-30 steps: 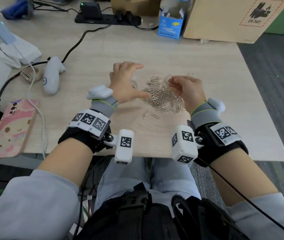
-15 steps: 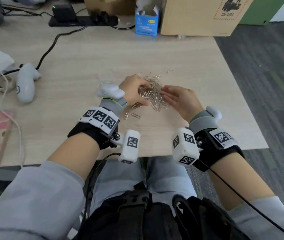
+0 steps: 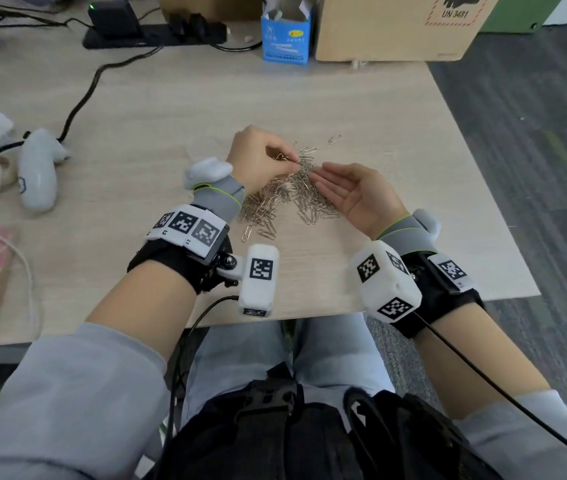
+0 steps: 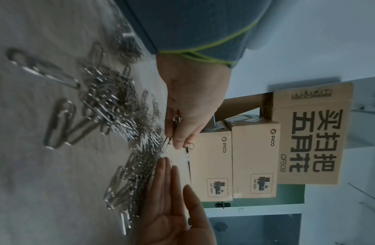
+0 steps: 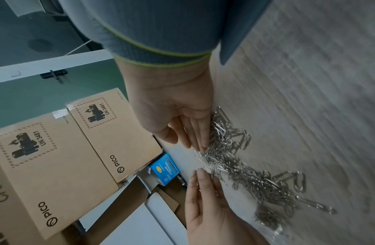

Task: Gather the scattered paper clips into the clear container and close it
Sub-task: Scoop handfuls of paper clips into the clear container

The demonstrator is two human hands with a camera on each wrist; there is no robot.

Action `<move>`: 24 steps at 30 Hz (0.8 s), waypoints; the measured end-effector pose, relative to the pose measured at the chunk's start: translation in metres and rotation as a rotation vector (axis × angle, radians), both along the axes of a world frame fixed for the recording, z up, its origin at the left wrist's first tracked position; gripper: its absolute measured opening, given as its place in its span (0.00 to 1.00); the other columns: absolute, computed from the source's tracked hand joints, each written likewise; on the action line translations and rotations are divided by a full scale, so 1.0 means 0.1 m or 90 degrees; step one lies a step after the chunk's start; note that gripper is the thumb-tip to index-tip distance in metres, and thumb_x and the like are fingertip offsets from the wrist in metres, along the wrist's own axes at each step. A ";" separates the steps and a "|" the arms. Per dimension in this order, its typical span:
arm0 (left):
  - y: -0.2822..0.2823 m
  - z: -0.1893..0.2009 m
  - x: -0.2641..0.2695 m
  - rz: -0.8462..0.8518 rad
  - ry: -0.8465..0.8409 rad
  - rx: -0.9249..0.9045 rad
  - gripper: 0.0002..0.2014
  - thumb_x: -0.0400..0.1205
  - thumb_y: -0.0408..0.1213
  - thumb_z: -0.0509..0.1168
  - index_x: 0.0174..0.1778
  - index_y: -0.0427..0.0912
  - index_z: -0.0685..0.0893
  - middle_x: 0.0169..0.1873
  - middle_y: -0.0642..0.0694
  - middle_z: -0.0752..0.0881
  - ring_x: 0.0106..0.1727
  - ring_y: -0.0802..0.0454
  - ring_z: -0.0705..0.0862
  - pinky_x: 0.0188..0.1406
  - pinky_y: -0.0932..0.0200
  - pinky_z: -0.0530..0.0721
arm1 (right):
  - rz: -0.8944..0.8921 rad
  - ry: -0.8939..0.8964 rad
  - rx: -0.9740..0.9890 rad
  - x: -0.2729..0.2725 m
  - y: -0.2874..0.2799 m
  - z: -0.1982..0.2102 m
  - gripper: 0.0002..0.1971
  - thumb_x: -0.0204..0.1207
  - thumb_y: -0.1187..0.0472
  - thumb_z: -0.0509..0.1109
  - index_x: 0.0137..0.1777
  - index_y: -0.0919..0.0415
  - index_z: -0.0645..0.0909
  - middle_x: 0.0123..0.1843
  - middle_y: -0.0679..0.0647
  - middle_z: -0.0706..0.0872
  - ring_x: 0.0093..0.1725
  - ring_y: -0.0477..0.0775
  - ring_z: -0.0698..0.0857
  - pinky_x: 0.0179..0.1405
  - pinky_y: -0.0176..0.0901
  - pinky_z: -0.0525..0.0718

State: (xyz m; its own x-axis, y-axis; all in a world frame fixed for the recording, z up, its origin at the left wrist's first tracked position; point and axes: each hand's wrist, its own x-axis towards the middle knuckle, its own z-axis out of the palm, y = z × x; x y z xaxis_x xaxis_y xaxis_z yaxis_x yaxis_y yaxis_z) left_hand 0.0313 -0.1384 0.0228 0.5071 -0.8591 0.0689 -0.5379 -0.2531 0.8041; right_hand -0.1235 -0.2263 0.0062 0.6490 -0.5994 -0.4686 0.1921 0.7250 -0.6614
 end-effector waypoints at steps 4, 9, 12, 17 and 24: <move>-0.13 0.10 -0.10 -0.078 0.043 -0.027 0.07 0.67 0.34 0.76 0.40 0.44 0.89 0.26 0.60 0.85 0.30 0.63 0.81 0.38 0.66 0.80 | 0.036 -0.034 0.053 0.12 0.02 0.03 0.16 0.83 0.62 0.54 0.47 0.74 0.79 0.38 0.65 0.90 0.37 0.58 0.91 0.45 0.44 0.89; -0.32 0.19 -0.27 -0.206 0.030 0.015 0.08 0.66 0.34 0.76 0.40 0.43 0.89 0.35 0.43 0.90 0.39 0.56 0.85 0.48 0.60 0.83 | 0.047 -0.064 0.087 0.23 -0.01 0.09 0.17 0.84 0.63 0.50 0.44 0.65 0.80 0.32 0.57 0.90 0.31 0.52 0.90 0.38 0.46 0.90; -0.38 0.21 -0.28 -0.217 -0.005 0.002 0.08 0.67 0.32 0.75 0.41 0.42 0.90 0.35 0.47 0.88 0.36 0.60 0.84 0.42 0.69 0.81 | -0.015 -0.064 0.110 0.21 -0.06 0.08 0.16 0.84 0.64 0.52 0.42 0.67 0.79 0.33 0.58 0.88 0.28 0.52 0.89 0.34 0.44 0.89; -0.39 0.08 -0.10 -0.064 -0.102 0.024 0.18 0.63 0.50 0.68 0.47 0.52 0.88 0.44 0.51 0.84 0.52 0.48 0.83 0.53 0.52 0.82 | -0.066 -0.056 0.122 0.06 -0.18 0.02 0.15 0.83 0.65 0.54 0.45 0.76 0.78 0.36 0.69 0.89 0.34 0.63 0.90 0.40 0.45 0.89; -0.20 -0.12 -0.23 -0.092 -0.251 0.276 0.41 0.51 0.66 0.76 0.61 0.59 0.76 0.66 0.48 0.71 0.70 0.44 0.64 0.66 0.47 0.63 | -0.095 -0.062 0.116 -0.08 -0.24 -0.01 0.15 0.83 0.66 0.53 0.47 0.77 0.78 0.36 0.70 0.89 0.36 0.65 0.90 0.44 0.45 0.89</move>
